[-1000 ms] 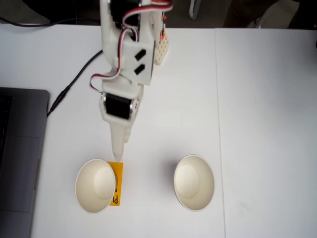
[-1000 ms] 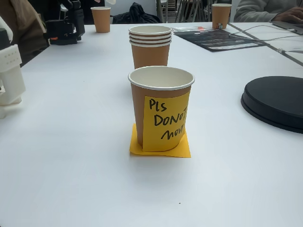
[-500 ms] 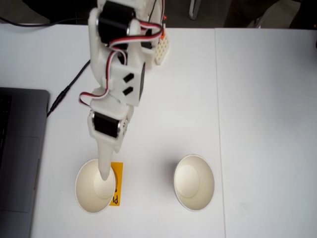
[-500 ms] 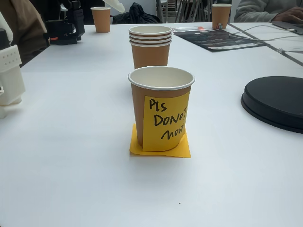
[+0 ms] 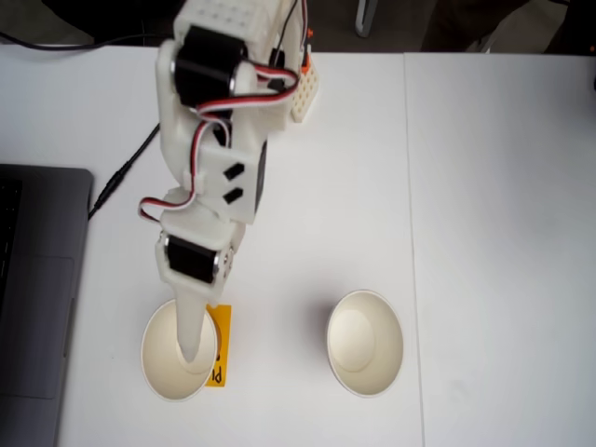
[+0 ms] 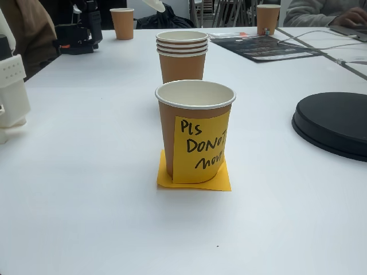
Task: Pickup cup and make a pile of cup.
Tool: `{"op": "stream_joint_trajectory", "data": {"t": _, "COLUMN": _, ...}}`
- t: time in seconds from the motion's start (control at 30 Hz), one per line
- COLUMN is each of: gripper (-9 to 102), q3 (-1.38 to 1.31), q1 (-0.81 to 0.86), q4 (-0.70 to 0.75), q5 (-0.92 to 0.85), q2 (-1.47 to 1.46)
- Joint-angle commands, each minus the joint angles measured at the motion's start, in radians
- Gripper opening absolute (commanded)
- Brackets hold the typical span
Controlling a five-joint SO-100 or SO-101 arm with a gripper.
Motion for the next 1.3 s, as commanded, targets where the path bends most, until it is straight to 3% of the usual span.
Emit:
{"op": "stream_joint_trajectory", "data": {"t": 0.0, "gripper": 27, "q3": -0.072, "q1": 0.051, "q4": -0.084, "q5": -0.009, "q2": 0.009}}
{"op": "stream_joint_trajectory", "data": {"t": 0.57, "gripper": 31, "q3": 0.161, "q1": 0.109, "q4": -0.141, "q5": -0.020, "q2": 0.028}}
{"op": "stream_joint_trajectory", "data": {"t": 1.27, "gripper": 32, "q3": 0.167, "q1": 0.109, "q4": -0.058, "q5": -0.072, "q2": 0.028}}
